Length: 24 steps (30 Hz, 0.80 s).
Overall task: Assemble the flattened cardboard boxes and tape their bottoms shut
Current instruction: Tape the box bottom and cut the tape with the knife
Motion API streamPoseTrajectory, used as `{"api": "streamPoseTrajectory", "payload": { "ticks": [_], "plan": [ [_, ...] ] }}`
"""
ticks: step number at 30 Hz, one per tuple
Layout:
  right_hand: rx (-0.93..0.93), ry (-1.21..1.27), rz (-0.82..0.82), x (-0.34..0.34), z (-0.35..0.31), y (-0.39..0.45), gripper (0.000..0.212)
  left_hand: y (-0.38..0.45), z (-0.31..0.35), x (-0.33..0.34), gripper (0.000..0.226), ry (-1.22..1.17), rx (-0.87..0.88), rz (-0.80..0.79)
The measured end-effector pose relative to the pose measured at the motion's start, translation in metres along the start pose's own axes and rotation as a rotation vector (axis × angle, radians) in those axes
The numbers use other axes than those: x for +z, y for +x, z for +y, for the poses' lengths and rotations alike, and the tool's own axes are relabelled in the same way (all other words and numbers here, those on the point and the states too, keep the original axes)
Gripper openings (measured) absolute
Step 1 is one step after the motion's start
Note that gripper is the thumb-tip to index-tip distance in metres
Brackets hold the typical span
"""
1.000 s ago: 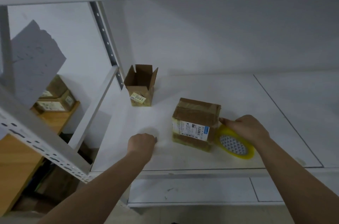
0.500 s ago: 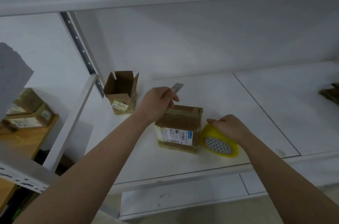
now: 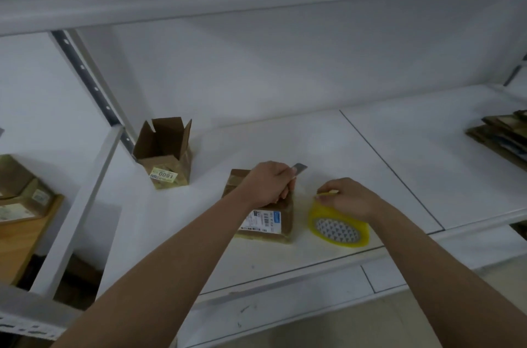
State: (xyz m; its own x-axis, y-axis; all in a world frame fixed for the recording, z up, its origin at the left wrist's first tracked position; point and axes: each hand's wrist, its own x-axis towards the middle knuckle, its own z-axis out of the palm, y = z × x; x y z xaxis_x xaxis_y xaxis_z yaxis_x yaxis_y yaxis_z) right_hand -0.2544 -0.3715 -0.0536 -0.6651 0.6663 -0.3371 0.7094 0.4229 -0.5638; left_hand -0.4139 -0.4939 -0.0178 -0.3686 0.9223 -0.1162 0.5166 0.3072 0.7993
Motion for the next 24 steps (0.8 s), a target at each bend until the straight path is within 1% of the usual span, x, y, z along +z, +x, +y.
{"api": "streamPoseTrajectory", "payload": {
  "ticks": [2,4,6,8,11,13,15,18,20,22,24],
  "plan": [
    [0.047,-0.134,0.006,-0.006,0.001,-0.004,0.036,0.000,0.000,0.001,0.042,0.035,0.011,-0.011],
    [0.067,-0.205,-0.012,-0.010,0.001,-0.007,0.035,-0.001,0.001,0.000,0.041,0.065,0.008,-0.031],
    [0.063,-0.176,-0.027,-0.011,0.002,-0.007,0.029,-0.001,0.004,-0.003,0.039,0.085,-0.024,-0.086],
    [0.062,-0.091,-0.011,-0.012,0.006,-0.007,0.023,-0.001,0.010,-0.007,0.036,0.152,-0.051,-0.170],
    [0.065,0.026,0.062,-0.012,0.011,-0.008,0.017,-0.001,0.025,-0.012,0.034,0.338,-0.044,-0.263],
    [0.052,0.028,0.092,-0.012,0.012,-0.011,0.015,0.001,0.036,-0.009,0.033,0.460,-0.059,-0.298],
    [0.036,0.015,0.125,-0.013,0.012,-0.015,0.014,0.005,0.046,-0.003,0.031,0.634,-0.095,-0.325],
    [0.006,0.014,0.177,-0.016,0.008,-0.021,0.016,0.009,0.058,0.010,0.028,0.948,-0.097,-0.289],
    [-0.013,0.029,0.191,-0.017,0.008,-0.023,0.016,0.011,0.060,0.018,0.026,1.065,-0.087,-0.257],
    [-0.008,0.076,0.194,-0.017,0.011,-0.025,0.014,0.012,0.057,0.019,0.031,1.083,-0.083,-0.247],
    [0.012,0.129,0.194,-0.014,0.014,-0.026,0.014,0.012,0.051,0.016,0.037,1.046,-0.080,-0.244]
  ]
}}
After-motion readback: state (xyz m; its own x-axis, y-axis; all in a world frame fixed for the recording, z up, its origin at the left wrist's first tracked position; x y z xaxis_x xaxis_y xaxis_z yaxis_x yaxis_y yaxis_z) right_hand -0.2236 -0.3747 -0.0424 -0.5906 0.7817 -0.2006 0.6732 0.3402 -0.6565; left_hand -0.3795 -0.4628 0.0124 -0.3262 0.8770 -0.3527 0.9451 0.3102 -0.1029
